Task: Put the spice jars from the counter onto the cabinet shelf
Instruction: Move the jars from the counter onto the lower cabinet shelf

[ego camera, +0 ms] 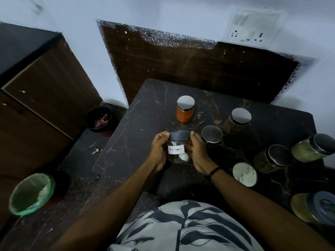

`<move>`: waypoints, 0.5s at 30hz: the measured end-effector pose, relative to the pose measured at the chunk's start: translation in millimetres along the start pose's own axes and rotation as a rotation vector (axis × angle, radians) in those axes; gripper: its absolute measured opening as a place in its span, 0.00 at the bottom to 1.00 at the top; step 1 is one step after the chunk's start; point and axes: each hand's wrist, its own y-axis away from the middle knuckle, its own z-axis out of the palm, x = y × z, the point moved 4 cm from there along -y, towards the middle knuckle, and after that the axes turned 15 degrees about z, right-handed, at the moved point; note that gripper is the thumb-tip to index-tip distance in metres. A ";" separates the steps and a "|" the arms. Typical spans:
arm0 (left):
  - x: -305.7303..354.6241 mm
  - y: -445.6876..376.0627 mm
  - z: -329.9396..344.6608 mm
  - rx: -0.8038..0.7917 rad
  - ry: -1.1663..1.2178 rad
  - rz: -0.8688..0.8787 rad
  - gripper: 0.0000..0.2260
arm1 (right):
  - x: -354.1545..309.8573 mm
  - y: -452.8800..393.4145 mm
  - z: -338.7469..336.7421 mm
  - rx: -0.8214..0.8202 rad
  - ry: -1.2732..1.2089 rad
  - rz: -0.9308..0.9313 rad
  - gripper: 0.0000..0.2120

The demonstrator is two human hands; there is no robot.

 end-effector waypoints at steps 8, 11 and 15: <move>15.5 -11.3 9.3 -0.005 -0.048 0.048 0.19 | -21.1 6.3 10.2 -0.131 -0.031 -0.022 0.16; 35.2 -17.0 21.5 -0.025 -0.024 0.105 0.21 | -43.2 12.9 16.7 -0.198 -0.017 -0.081 0.15; 84.2 -34.8 51.9 -0.069 0.010 0.248 0.22 | -101.6 24.3 31.7 -0.233 0.050 -0.184 0.16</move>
